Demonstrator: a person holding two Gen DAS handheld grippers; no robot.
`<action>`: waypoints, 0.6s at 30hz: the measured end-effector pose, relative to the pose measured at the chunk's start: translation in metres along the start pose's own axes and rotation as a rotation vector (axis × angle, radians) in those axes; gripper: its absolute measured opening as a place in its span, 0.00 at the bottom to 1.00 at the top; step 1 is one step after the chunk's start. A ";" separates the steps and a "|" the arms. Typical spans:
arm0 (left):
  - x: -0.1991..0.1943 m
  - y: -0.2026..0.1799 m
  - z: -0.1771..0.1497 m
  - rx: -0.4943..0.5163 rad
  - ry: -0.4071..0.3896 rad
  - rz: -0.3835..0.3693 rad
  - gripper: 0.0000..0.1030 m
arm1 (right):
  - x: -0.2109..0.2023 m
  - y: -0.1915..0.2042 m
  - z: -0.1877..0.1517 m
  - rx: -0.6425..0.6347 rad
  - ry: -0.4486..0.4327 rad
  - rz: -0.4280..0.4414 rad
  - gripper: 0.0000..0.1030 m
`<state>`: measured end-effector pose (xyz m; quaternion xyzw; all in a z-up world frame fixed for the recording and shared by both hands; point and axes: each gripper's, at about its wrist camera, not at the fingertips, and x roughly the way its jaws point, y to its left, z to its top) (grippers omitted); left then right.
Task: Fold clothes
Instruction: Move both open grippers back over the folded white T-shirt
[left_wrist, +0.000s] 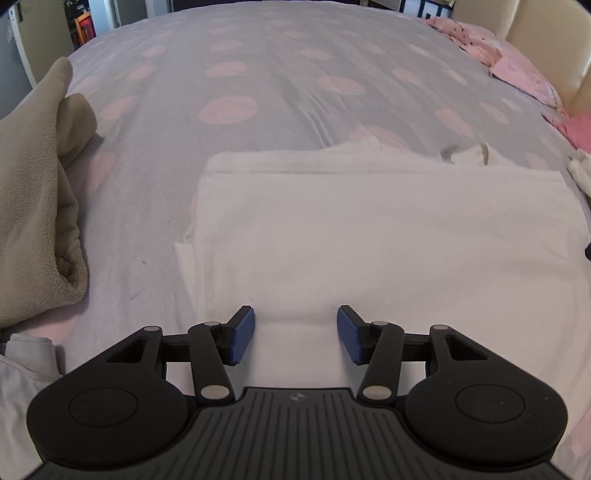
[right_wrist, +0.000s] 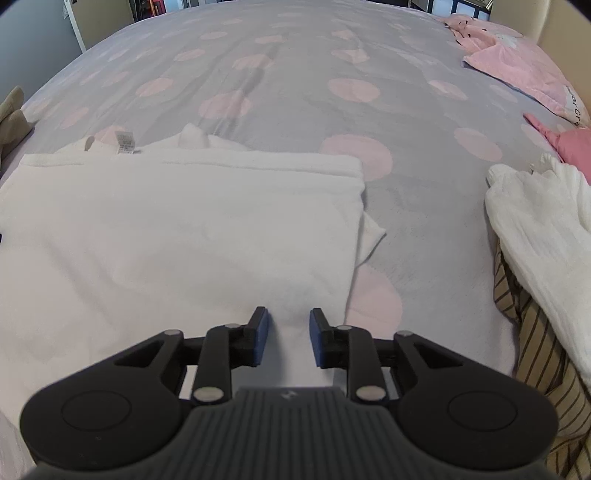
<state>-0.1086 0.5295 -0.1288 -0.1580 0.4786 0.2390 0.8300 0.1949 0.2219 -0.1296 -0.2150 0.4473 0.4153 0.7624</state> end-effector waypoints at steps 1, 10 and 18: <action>-0.006 0.002 0.000 0.000 -0.010 0.009 0.47 | -0.002 0.000 0.001 0.007 -0.004 0.000 0.26; -0.070 0.029 -0.031 -0.083 -0.070 -0.018 0.48 | -0.047 -0.016 -0.015 0.094 -0.017 0.008 0.32; -0.112 0.047 -0.082 -0.180 -0.101 -0.022 0.51 | -0.080 -0.023 -0.068 0.175 0.016 0.011 0.43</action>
